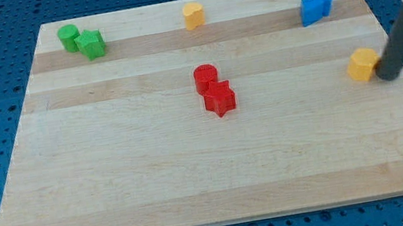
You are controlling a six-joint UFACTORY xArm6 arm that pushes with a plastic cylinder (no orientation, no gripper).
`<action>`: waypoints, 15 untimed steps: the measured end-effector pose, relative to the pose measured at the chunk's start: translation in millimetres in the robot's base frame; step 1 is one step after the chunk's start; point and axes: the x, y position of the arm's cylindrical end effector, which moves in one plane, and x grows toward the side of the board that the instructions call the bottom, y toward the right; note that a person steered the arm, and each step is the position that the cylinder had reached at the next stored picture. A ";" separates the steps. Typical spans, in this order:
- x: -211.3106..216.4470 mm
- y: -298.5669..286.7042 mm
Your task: Place the yellow hexagon diagonal to the blue triangle
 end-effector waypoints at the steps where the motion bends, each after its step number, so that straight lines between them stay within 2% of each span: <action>1: -2.8 -19.1; 4: -15.1 -67.0; 5: -11.5 -64.2; 6: 25.8 -20.3; 8: -34.1 -11.4; 11: -36.0 -23.8; 15: -81.5 -99.0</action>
